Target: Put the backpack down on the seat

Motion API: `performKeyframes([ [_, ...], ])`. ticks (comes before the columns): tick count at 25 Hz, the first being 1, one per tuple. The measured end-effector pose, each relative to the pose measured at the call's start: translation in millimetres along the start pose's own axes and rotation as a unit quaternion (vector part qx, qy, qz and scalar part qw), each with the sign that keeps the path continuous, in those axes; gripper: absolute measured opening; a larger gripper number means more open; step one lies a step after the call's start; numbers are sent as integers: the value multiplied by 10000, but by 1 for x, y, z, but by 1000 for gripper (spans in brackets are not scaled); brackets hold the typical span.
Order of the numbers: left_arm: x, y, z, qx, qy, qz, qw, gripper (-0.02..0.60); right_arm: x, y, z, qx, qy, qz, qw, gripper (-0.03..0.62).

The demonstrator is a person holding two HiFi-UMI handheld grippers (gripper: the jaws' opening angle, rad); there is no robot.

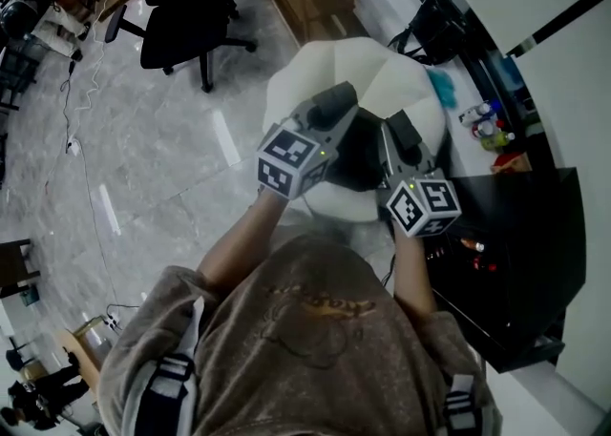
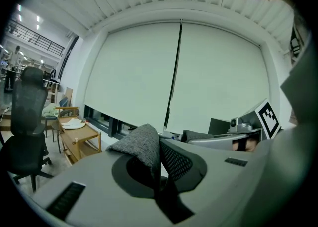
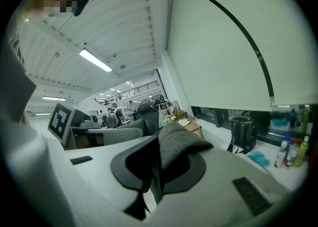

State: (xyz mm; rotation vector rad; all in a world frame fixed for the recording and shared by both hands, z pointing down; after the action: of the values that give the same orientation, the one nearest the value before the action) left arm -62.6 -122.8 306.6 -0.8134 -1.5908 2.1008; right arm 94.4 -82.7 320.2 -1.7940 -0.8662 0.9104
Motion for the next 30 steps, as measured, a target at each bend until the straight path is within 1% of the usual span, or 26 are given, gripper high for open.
performKeyframes([
  [6, -23, 5, 37, -34, -305, 134, 9994, 32, -33, 2, -8, -112, -318, -84, 9994, 31],
  [10, -39, 6, 54, -99, -572, 222, 9981, 32, -51, 4, -18, -142, -560, -165, 9982, 31],
  [14, -58, 7, 69, -118, -732, 297, 9968, 32, -66, 5, -33, -188, -726, -196, 9970, 31],
  [20, -82, 7, 82, -116, -740, 358, 9966, 32, -84, 8, -49, -121, -762, -144, 9969, 31],
  [30, -120, -12, 105, -43, -694, 466, 9965, 32, -114, -6, -83, -184, -775, -7, 9968, 31],
])
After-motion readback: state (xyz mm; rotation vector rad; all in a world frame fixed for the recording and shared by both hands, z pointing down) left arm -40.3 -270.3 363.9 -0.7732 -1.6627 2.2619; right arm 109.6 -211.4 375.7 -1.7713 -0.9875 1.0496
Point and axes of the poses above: the fingertips, and each gripper's own axes: x backward along the fingers, z to its left, y out of its top, the point moved 8 cm from there along x, backward along the fingers, and after that the axes turned 3 degrees about -y, right-handed, at the moved point
